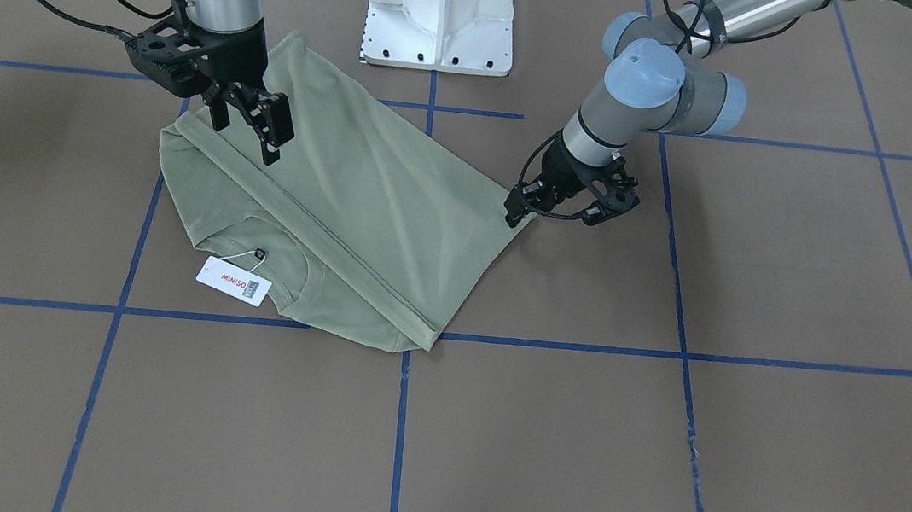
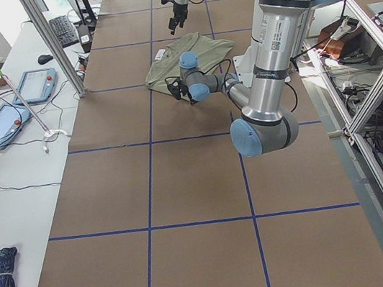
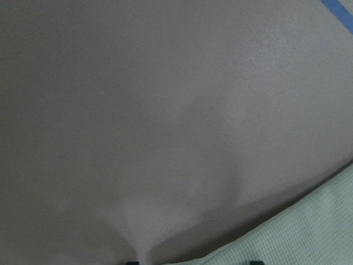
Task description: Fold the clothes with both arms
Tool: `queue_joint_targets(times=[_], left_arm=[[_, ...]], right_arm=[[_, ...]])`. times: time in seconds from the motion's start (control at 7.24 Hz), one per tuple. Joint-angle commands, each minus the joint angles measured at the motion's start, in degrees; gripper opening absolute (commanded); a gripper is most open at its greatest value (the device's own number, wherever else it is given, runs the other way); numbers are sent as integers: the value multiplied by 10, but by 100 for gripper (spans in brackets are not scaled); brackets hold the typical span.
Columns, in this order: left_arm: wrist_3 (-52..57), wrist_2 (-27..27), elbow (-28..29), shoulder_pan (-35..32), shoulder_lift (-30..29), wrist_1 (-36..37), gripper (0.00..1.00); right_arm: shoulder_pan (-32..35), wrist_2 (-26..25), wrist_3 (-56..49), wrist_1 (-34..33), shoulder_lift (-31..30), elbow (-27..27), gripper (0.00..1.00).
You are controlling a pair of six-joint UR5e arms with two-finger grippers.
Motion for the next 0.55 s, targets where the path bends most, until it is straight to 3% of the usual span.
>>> queue_joint_targets(times=[0.0, 0.14, 0.28, 0.41], left_arm=[[1, 6, -13, 6, 0, 31, 68], [1, 16, -13, 17, -1, 32, 64], [0, 20, -13, 17, -2, 32, 37], [1, 20, -14, 17, -2, 32, 0]], right_arm=[[1, 0, 2, 22, 0, -12, 100], [1, 0, 2, 22, 0, -13, 100], [1, 0, 3, 23, 1, -14, 100], [1, 0, 3, 23, 3, -14, 100]])
